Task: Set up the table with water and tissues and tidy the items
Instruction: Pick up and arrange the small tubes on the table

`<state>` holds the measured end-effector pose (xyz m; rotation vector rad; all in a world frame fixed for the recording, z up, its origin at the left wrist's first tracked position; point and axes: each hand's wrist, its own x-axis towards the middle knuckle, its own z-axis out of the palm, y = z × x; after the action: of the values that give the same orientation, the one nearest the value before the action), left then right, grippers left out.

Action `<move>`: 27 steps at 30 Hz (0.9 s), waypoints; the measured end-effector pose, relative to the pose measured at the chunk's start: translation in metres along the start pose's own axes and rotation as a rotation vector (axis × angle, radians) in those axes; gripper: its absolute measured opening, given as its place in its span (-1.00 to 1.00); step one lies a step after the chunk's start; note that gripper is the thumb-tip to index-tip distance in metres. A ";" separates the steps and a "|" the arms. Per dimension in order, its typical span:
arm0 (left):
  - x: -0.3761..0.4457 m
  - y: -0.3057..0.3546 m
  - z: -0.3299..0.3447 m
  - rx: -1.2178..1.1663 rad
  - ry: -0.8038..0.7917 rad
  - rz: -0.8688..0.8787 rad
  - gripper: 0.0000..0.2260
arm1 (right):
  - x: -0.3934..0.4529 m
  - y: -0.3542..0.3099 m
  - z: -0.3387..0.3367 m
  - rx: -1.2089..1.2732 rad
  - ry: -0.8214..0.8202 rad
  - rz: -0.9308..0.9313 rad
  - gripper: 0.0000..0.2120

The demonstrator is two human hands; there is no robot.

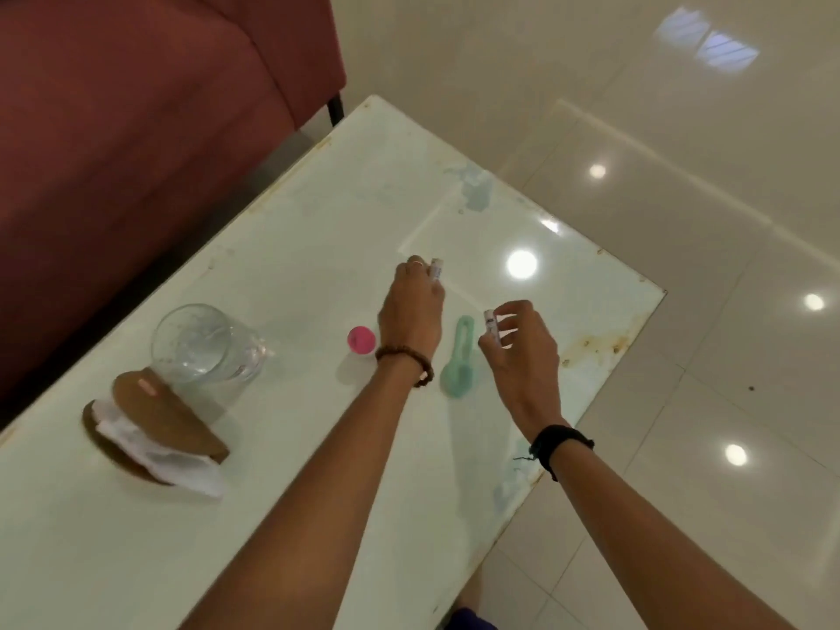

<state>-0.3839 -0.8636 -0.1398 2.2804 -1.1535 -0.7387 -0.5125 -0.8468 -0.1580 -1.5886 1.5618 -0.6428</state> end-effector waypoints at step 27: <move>-0.599 -0.521 -0.416 -0.379 0.953 -0.907 -0.93 | -0.679 -0.267 0.383 0.242 -1.172 -0.306 -0.71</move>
<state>-0.1142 -0.0191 -0.0083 2.2695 0.4410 -0.0412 -0.1224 -0.1323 -0.0327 -1.5479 0.3669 0.0233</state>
